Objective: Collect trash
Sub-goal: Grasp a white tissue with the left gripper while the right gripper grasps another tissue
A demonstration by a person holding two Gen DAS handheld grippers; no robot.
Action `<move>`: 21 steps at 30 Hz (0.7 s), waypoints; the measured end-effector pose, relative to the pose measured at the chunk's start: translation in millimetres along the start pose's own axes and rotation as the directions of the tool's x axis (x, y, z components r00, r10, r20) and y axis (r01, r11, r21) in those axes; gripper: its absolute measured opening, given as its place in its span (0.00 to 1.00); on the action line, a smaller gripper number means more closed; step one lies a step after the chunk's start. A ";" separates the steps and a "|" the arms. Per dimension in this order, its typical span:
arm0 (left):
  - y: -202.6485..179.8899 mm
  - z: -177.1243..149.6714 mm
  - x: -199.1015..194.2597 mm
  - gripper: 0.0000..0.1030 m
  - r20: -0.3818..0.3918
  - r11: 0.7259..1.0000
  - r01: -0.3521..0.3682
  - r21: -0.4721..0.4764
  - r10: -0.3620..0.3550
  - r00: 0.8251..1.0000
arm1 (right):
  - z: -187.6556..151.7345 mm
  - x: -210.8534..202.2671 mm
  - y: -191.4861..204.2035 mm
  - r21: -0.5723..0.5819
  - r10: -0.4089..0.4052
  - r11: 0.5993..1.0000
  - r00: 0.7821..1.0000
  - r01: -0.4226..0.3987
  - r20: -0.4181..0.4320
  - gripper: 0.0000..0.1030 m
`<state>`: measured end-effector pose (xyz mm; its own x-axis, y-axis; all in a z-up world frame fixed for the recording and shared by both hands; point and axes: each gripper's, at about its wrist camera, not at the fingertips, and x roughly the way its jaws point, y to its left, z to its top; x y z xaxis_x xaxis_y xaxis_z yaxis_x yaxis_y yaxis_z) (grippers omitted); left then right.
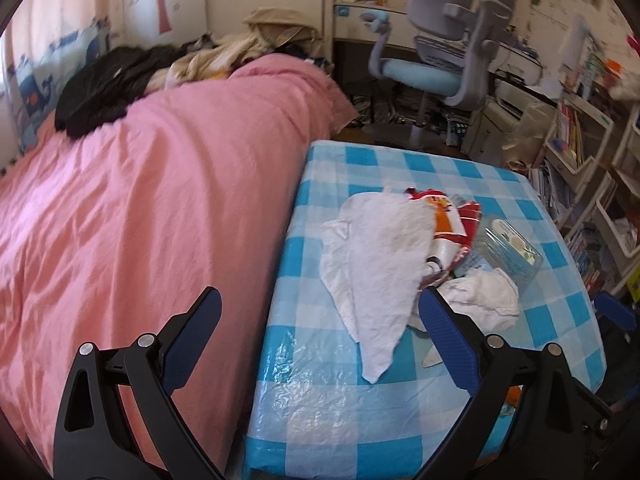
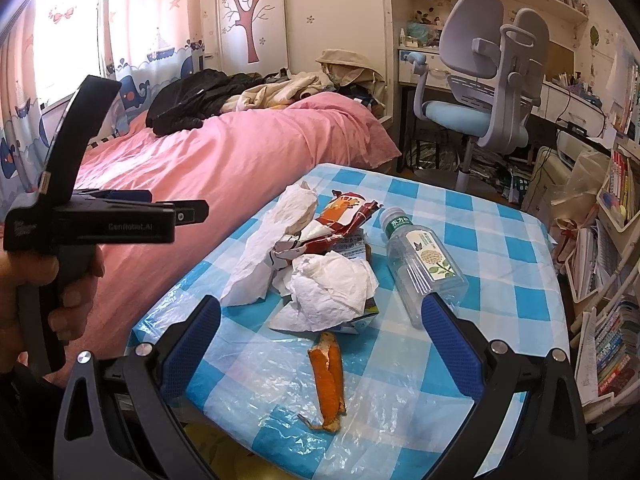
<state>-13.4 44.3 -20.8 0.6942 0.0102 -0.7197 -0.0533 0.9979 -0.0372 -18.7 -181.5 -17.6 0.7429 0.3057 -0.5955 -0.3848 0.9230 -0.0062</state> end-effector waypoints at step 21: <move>-42.6 -4.7 83.8 0.37 -0.184 0.978 0.090 0.186 -0.055 0.981 | 7.3 63.8 -16.9 0.031 0.009 1.000 0.990 -0.005 -0.142 0.78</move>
<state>43.7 2.3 -82.7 0.5519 -0.0570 -0.8320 0.1441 0.9892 0.0279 39.2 -175.9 -49.6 0.6539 0.2780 -0.7037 -0.3717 0.9281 0.0213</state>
